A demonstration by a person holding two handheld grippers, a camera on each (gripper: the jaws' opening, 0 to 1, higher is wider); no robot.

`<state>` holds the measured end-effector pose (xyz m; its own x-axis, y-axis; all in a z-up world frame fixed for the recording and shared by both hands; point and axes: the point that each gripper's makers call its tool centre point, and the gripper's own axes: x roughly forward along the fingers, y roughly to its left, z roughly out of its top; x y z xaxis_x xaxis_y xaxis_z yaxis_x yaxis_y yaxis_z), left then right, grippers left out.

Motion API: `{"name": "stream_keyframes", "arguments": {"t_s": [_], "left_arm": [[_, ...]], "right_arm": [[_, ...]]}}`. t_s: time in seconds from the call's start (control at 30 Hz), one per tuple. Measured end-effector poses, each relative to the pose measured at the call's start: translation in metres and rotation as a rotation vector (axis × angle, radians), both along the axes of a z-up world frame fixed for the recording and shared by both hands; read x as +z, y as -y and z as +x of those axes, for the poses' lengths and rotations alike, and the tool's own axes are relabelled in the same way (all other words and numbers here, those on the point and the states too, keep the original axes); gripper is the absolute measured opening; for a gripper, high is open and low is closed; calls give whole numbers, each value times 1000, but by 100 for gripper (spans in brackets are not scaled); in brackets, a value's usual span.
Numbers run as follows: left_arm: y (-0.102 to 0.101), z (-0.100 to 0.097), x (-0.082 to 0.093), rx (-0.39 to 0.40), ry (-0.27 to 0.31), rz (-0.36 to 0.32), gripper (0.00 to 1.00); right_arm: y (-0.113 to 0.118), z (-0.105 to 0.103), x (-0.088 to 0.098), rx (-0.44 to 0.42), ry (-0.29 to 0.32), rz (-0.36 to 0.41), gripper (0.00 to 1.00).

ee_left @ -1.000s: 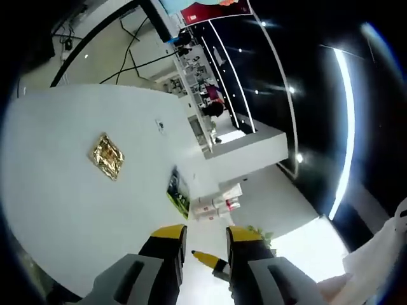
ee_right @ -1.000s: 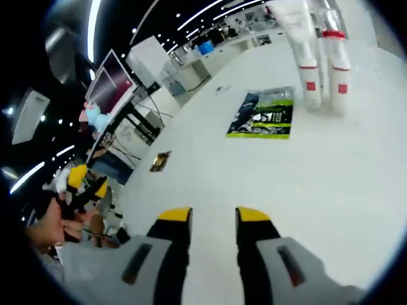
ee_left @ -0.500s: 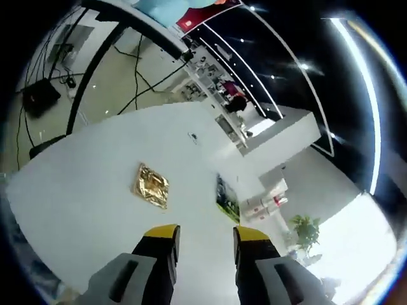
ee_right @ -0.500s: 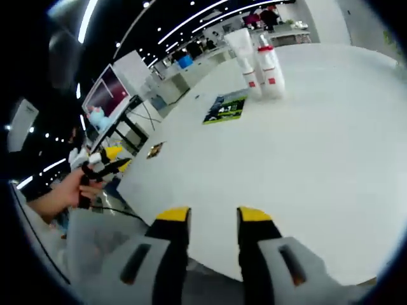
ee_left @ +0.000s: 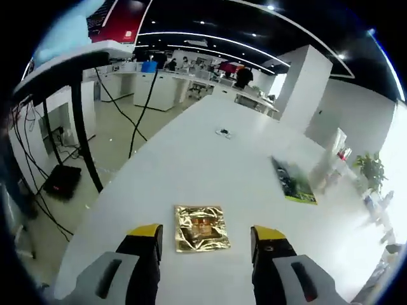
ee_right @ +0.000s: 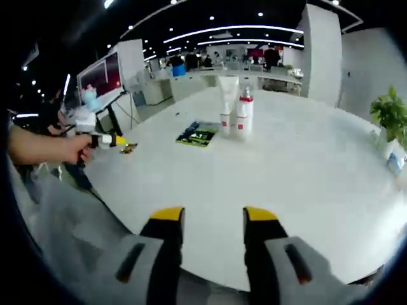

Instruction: Arrange the skincare products in the storage area until every visible bottle or jar stands upright without overlapping.

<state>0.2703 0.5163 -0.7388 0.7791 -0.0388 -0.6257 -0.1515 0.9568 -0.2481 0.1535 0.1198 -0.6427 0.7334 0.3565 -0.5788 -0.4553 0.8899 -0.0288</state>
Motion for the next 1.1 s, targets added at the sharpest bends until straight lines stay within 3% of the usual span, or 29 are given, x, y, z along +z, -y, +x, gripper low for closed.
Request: {"name": "stream_keyframes", "arguments": {"t_s": [0.07, 0.2, 0.3, 0.37, 0.43, 0.5, 0.53, 0.57, 0.6, 0.67, 0.73, 1.1], "left_arm": [[-7, -1, -9, 13, -42, 56, 62], [-9, 2, -14, -28, -51, 161, 61], [-1, 3, -18, -40, -61, 151, 59], [-2, 11, -12, -38, -21, 142, 59], [-3, 13, -12, -21, -38, 135, 55], [-9, 4, -17, -92, -105, 270, 45], [-5, 8, -15, -58, -68, 196, 43], [-5, 8, -12, -29, -55, 178, 43], [-2, 2, -13, -60, -90, 203, 42], [10, -3, -11, -88, -78, 207, 42], [2, -2, -11, -73, -64, 204, 42], [3, 10, -13, -121, -72, 204, 38]], "right_arm": [[-1, -6, 2, 28, 24, -43, 38], [-2, -11, -2, 30, 7, -41, 36], [-1, -13, 1, 25, 9, -27, 36], [4, -13, 1, 2, 6, -24, 36], [8, -12, 1, -20, -6, -8, 36], [14, -11, 2, -45, -2, 6, 36], [16, -10, 1, -58, -4, 13, 36], [17, -10, 1, -62, -5, 14, 35], [19, -10, 1, -77, -8, 13, 34], [22, -9, 2, -101, 5, 10, 32], [23, -8, 1, -105, 14, -1, 32], [21, -2, -2, -100, 19, -9, 32]]}}
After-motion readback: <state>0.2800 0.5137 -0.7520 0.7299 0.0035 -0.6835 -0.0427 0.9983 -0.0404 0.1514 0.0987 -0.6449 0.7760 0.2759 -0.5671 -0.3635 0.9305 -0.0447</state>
